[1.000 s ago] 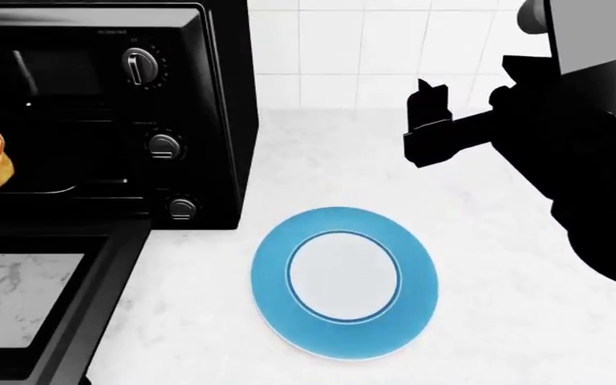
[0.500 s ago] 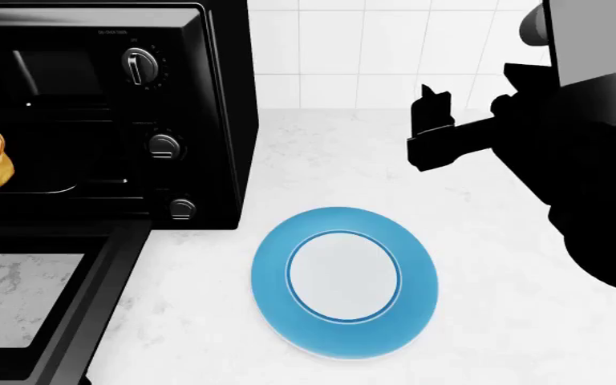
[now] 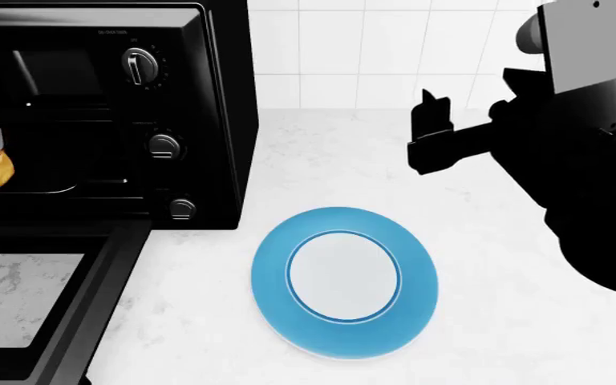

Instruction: Pick the scone from the tray and place it on the plate on the counter.

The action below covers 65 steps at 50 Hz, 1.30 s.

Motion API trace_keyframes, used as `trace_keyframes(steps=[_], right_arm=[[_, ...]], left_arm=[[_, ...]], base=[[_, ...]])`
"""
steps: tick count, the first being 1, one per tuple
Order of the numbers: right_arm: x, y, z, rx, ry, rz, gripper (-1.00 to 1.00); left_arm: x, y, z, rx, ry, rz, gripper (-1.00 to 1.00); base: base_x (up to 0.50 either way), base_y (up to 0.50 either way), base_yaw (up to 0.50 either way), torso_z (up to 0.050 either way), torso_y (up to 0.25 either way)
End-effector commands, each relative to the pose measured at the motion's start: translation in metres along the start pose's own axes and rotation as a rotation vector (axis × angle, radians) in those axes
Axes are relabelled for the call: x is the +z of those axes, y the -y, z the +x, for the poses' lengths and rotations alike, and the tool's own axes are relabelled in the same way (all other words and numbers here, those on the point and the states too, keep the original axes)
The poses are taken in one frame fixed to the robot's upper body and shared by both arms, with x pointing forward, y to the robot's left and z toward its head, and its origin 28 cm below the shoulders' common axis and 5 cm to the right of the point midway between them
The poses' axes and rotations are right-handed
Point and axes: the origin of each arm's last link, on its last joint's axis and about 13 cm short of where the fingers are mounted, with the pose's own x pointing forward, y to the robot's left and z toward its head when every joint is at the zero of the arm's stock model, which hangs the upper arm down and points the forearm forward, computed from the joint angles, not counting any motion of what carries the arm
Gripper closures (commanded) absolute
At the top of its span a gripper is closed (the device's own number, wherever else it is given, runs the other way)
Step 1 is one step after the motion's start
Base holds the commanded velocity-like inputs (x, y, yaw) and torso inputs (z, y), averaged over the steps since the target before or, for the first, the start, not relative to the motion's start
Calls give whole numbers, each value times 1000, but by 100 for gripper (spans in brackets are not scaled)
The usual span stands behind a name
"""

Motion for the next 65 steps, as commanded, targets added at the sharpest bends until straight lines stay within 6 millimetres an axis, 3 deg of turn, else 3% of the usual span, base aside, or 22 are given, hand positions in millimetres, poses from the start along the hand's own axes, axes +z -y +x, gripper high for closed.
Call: trace_keyframes(steps=[1, 29, 47, 65], right_arm=[[-4, 0, 2, 2, -8, -1, -100], [-6, -2, 5, 4, -15, -7, -100], [-9, -3, 10, 13, -26, -9, -100], [-13, -4, 14, 20, -38, -11, -100]], left_arm=[[1, 2, 21, 26, -25, 8, -100], [8, -1, 37, 43, -88, 14, -100], [51, -5, 24, -16, -158, 36, -100], [55, -6, 40, 65, -287, 72, -100]], base=[[0, 0, 0, 0, 0], [0, 0, 0, 0, 0], [0, 0, 0, 0, 1], [0, 0, 0, 0, 0]])
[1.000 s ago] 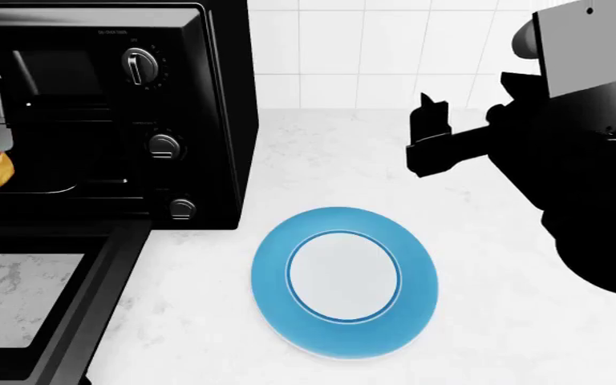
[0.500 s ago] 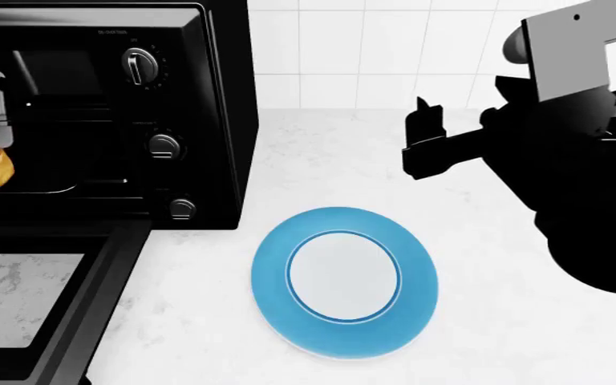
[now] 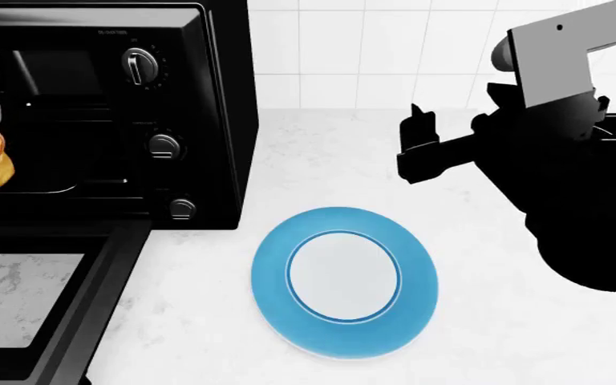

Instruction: Pick the scone from the tray and place it on the plate on the counter.

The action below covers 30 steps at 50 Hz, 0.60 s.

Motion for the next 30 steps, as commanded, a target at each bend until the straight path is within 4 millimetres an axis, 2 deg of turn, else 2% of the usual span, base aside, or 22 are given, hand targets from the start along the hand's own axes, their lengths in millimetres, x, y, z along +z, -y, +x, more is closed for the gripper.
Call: trace_keyframes(steps=[1, 11, 24, 30], right_arm=[[-1, -1, 2, 5, -5, 0, -100], [-1, -1, 2, 1, -4, -5, -100], [-5, 0, 4, -3, -7, -6, -100], [-5, 0, 4, -2, -7, -5, -100]], left_arm=[[5, 0, 4, 31, -65, 15, -100], [4, -5, 7, 47, -65, -11, -100], [0, 2, 17, 10, -74, 12, -100], [3, 5, 14, -37, -65, 18, -100]], base=[[0, 0, 0, 0, 0], [0, 0, 0, 0, 0], [0, 0, 0, 0, 0], [0, 0, 0, 0, 0]])
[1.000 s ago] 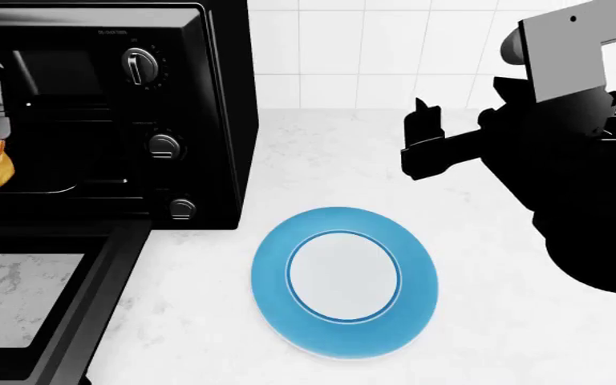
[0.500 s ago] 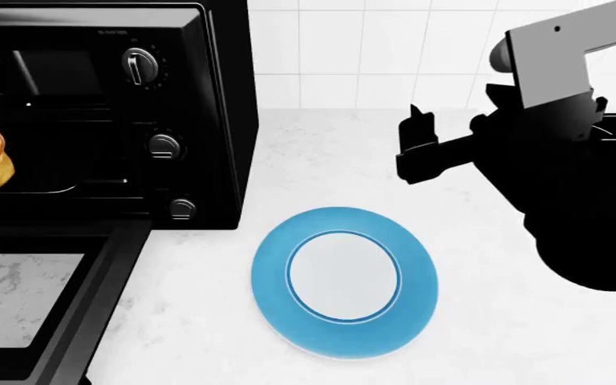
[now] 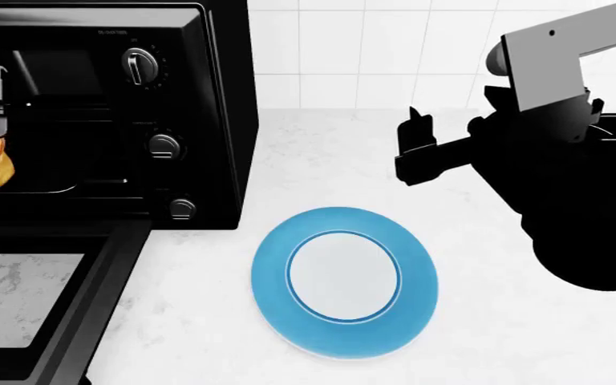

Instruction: Pick the scone from the tray and place it on the plate on the counter.

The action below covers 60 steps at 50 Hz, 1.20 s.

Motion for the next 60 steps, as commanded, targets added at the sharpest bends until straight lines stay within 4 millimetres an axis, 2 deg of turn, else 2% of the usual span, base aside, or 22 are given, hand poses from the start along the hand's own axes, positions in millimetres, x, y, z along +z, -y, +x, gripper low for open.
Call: trace_keyframes(steps=[1, 19, 37, 60], right_arm=[[-2, 1, 1, -2, -3, 1, -100], [-3, 1, 0, -2, -3, 2, -100], [-5, 1, 1, 1, -6, 8, -100], [-4, 2, 1, -6, 0, 6, -100]], left_arm=[[1, 4, 2, -51, 0, 12, -100], [-1, 4, 11, -40, -18, 4, -100], [-9, 7, 34, -41, -61, 0, -100], [-16, 5, 43, -26, -99, -11, -100]], base=[[0, 0, 0, 0, 0], [0, 0, 0, 0, 0], [0, 0, 0, 0, 0], [0, 0, 0, 0, 0]])
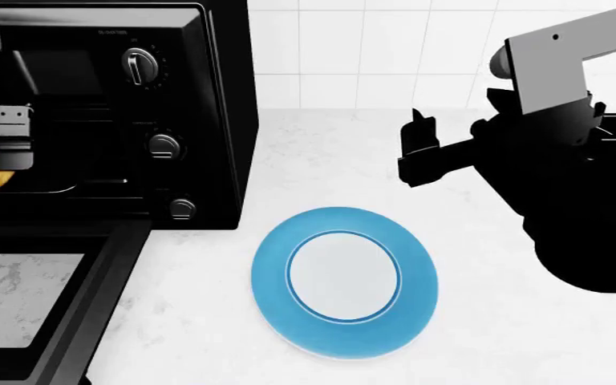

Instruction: Pick the scone from the tray and place it on the plate on the counter.

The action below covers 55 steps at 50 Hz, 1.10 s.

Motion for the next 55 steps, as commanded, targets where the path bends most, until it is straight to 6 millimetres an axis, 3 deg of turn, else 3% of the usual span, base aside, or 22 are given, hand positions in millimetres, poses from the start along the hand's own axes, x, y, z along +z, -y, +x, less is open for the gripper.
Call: trace_keyframes(steps=[1, 3, 4, 21, 31, 38, 55], right_arm=[[-1, 0, 0, -1, 0, 1, -100], [-1, 0, 0, -1, 1, 1, -100], [-1, 0, 0, -2, 2, 1, -100], [-1, 1, -1, -1, 4, 5, -100], [0, 1, 0, -4, 2, 2, -100], [1, 2, -2, -5, 6, 3, -100], [3, 3, -1, -25, 5, -2, -100]], left_arm=[[-2, 0, 7, 3, -17, -2, -100], [-2, 0, 6, 9, -9, -1, -100], [-1, 0, 6, 11, -7, 0, 100], [0, -8, -6, 39, 21, -27, 100], [10, -16, -63, 42, 122, -10, 100], [11, -20, -88, 22, 177, 7, 100], [6, 22, -112, -201, 267, 241, 100]], base=[[0, 0, 0, 0, 0], [0, 0, 0, 0, 0], [0, 0, 0, 0, 0], [0, 0, 0, 0, 0], [0, 0, 0, 0, 1], [0, 0, 0, 0, 0], [0, 0, 0, 0, 0]])
